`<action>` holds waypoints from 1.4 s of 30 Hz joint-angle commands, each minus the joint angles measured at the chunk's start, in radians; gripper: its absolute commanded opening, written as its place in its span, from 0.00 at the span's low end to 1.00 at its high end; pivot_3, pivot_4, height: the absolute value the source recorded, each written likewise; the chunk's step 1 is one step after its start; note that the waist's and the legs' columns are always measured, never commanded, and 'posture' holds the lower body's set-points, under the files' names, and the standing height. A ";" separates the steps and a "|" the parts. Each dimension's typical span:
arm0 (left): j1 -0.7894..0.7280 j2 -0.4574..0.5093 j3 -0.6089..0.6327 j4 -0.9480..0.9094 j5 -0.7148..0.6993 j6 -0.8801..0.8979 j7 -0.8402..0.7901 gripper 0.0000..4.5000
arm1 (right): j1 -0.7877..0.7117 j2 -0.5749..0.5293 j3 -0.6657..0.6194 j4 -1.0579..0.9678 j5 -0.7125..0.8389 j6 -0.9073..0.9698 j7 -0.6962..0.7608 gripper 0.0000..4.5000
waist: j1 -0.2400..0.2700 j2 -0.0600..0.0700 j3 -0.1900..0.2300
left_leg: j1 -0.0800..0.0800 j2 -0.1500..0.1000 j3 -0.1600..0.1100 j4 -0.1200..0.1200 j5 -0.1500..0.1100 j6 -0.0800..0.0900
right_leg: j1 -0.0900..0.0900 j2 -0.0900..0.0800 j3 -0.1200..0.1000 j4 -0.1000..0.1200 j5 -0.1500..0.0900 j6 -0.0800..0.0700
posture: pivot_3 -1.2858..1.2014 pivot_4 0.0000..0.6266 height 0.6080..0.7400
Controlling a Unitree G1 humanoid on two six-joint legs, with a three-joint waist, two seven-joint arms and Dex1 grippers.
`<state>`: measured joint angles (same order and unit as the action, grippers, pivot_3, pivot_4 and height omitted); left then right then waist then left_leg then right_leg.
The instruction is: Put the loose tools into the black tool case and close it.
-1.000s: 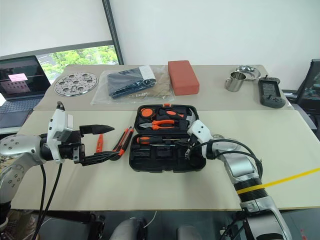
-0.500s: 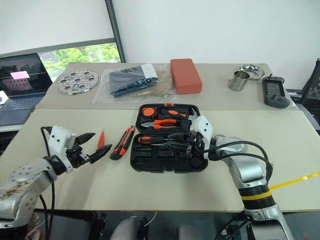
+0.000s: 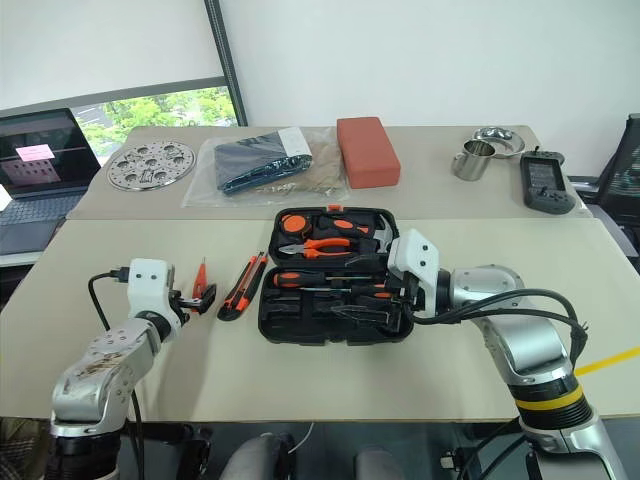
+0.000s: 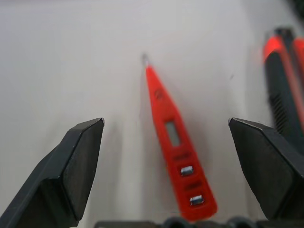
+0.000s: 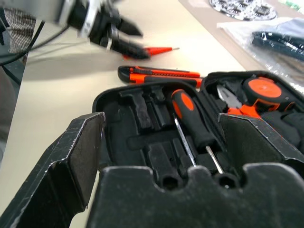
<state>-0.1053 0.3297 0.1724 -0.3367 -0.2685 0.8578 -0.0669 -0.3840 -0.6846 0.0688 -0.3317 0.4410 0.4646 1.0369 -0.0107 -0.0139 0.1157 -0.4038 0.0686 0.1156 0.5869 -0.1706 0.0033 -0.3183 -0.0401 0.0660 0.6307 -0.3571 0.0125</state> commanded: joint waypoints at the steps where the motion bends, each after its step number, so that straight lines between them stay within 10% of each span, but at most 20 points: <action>1: -0.014 -0.024 -0.010 0.013 0.022 0.033 0.027 1.00 | -0.023 -0.004 -0.037 -0.029 0.031 0.009 -0.012 0.99 | 0.001 0.000 0.000 | 0.000 0.000 0.000 0.000 0.000 0.000 | 0.001 0.000 0.000 0.000 0.000 0.000 | 0.52 0.24 1.00; 6: -0.023 -0.070 0.004 0.020 0.001 0.078 0.030 0.83 | -0.024 -0.010 -0.038 -0.024 0.025 0.006 -0.025 1.00 | 0.005 0.001 -0.001 | 0.001 -0.001 0.000 0.001 0.000 0.000 | 0.001 -0.001 0.000 0.000 0.000 0.000 | 0.52 0.24 1.00; 15: -0.018 -0.094 0.045 -0.001 0.015 0.100 0.057 0.11 | -0.038 0.001 -0.035 -0.007 0.027 0.001 -0.035 1.00 | 0.009 0.001 -0.001 | 0.001 -0.001 0.000 0.001 0.000 0.000 | 0.001 -0.001 0.000 0.000 0.000 0.001 | 0.52 0.24 1.00; 22: -0.025 -0.034 0.074 -0.016 0.008 -0.070 -0.036 0.11 | -0.029 0.015 -0.058 0.005 0.053 0.007 -0.047 1.00 | 0.009 0.001 -0.001 | 0.001 -0.001 0.000 0.001 0.000 -0.001 | 0.001 0.000 0.000 0.000 0.000 0.001 | 0.52 0.24 1.00; 31: -0.175 0.315 -0.092 0.111 -0.022 -0.520 -0.671 0.11 | 0.025 0.009 -0.120 0.023 0.086 -0.004 -0.036 1.00 | 0.016 0.001 0.000 | 0.000 -0.001 0.002 -0.001 0.000 -0.001 | 0.001 -0.002 -0.002 -0.002 0.001 0.000 | 0.52 0.24 1.00; 42: -0.448 0.344 -0.347 0.432 0.072 -0.800 -1.094 0.11 | 0.170 -0.062 -0.223 -0.005 0.107 -0.014 -0.012 1.00 | 0.017 0.002 0.000 | -0.001 0.000 0.003 0.000 0.000 0.001 | -0.001 0.001 0.000 -0.002 0.000 0.000 | 0.52 0.24 1.00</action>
<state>-0.5182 0.6741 -0.1562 0.0662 -0.2230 0.1051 -1.1227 -0.2194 -0.7346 -0.1126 -0.3014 0.5299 0.4717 1.0155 0.0067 -0.0124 0.1156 -0.4053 0.0682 0.1187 0.5879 -0.1712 0.0044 -0.3191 -0.0382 0.0655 0.6294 -0.3568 0.0128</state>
